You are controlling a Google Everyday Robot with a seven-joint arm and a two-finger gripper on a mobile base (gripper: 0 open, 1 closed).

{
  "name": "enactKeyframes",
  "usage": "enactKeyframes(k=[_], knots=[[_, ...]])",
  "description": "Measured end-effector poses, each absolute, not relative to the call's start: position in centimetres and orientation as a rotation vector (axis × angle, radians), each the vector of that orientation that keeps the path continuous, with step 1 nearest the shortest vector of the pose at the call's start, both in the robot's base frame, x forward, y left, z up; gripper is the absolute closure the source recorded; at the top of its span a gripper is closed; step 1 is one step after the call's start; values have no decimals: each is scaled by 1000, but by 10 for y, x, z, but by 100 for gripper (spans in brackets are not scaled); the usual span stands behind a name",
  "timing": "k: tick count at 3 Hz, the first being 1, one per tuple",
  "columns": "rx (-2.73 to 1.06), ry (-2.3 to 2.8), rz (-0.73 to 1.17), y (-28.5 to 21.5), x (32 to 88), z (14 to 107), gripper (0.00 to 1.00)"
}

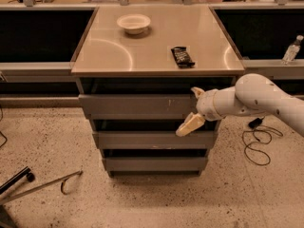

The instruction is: Open top drawer

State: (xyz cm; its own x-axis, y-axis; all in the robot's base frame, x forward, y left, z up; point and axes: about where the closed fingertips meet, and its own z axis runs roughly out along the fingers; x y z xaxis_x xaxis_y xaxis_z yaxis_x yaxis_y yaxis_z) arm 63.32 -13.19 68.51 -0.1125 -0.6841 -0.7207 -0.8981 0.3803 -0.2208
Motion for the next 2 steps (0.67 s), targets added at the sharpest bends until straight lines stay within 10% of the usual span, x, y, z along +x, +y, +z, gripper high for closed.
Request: enactKeyframes(k=[2], knots=[[-1380, 1867, 403, -118, 660, 668, 0]])
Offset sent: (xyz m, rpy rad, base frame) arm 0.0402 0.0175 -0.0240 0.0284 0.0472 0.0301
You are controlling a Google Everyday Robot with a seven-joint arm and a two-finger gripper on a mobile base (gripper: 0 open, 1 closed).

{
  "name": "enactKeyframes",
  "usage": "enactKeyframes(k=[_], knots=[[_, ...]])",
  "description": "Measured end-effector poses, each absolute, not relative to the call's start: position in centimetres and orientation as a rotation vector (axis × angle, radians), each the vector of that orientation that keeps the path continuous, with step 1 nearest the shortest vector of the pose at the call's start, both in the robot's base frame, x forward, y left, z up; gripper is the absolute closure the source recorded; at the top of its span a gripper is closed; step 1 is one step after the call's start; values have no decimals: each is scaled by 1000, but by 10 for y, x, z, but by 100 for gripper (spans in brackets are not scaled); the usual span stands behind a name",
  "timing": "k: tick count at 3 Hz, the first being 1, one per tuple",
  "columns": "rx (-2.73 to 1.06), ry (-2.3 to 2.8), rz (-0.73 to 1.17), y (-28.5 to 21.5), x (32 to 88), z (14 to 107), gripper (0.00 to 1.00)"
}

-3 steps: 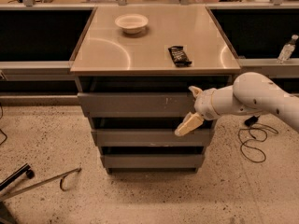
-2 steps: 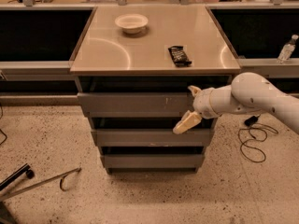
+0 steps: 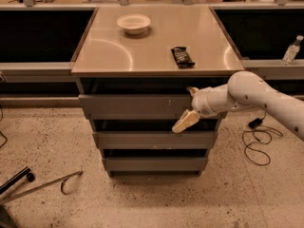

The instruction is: Open top drawer

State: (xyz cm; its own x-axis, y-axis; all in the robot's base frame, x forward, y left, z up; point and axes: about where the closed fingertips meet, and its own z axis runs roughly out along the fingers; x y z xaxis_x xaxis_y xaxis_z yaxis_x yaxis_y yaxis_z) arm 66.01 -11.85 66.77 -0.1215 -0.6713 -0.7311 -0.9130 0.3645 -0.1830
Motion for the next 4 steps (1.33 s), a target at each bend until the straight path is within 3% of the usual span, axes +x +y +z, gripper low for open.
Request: enactKeyframes(k=[2, 4], knots=[[-1456, 1916, 471, -105, 652, 658, 0], [-1620, 1968, 656, -93, 602, 686, 0]])
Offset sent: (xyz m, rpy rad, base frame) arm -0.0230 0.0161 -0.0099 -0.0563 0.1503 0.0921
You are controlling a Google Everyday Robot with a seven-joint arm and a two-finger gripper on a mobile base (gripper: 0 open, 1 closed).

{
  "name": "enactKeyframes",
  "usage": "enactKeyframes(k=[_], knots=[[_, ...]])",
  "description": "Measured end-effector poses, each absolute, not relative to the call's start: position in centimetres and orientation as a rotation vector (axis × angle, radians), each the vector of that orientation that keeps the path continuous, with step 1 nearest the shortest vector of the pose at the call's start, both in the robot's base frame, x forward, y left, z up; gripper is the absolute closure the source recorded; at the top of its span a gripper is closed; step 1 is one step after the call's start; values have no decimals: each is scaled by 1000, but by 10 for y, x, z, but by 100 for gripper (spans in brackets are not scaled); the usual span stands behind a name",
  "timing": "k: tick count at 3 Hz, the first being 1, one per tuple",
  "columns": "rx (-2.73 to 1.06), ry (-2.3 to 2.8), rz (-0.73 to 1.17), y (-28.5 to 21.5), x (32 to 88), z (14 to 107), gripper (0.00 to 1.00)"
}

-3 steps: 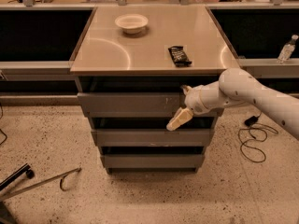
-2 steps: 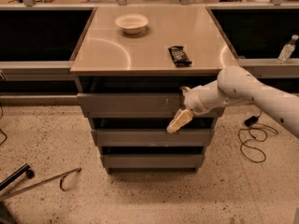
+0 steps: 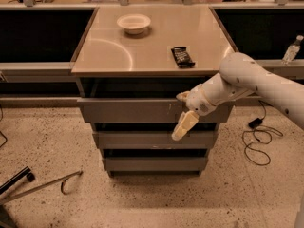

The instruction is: Open top drawer

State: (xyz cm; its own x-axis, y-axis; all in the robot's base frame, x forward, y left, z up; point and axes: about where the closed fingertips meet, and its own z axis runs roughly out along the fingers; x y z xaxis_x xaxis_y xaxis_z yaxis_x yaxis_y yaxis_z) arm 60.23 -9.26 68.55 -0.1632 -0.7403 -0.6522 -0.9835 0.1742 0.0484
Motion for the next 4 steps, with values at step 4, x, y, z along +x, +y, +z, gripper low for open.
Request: enactKeyframes(k=[4], knots=[[-1591, 1927, 547, -85, 643, 674, 0]])
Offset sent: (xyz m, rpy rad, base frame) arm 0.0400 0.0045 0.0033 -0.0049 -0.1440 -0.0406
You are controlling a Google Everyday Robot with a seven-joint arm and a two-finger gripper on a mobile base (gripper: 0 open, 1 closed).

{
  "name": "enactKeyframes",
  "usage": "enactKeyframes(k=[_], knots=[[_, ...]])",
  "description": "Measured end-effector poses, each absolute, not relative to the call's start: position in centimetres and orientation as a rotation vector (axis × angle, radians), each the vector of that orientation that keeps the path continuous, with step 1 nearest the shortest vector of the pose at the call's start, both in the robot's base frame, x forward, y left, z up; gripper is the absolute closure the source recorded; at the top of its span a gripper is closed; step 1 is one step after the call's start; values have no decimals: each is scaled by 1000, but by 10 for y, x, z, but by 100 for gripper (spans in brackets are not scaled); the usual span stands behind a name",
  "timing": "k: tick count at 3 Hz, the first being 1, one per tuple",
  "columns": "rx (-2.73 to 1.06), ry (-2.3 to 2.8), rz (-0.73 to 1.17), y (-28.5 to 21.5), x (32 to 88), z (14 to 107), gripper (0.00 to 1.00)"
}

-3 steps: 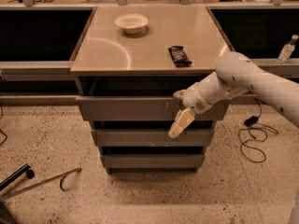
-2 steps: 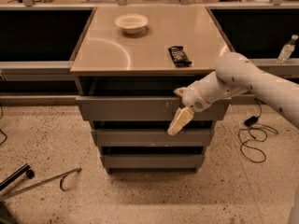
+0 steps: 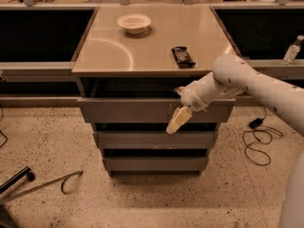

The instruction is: Open top drawer

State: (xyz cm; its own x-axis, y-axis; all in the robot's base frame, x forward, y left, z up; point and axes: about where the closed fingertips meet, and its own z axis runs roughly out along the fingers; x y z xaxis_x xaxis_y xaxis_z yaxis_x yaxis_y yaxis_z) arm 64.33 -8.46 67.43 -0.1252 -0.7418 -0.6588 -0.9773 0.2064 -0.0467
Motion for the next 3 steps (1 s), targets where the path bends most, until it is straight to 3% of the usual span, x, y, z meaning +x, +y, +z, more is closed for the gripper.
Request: enactKeyframes(k=[3], knots=[[-1625, 1990, 699, -79, 626, 658, 0]])
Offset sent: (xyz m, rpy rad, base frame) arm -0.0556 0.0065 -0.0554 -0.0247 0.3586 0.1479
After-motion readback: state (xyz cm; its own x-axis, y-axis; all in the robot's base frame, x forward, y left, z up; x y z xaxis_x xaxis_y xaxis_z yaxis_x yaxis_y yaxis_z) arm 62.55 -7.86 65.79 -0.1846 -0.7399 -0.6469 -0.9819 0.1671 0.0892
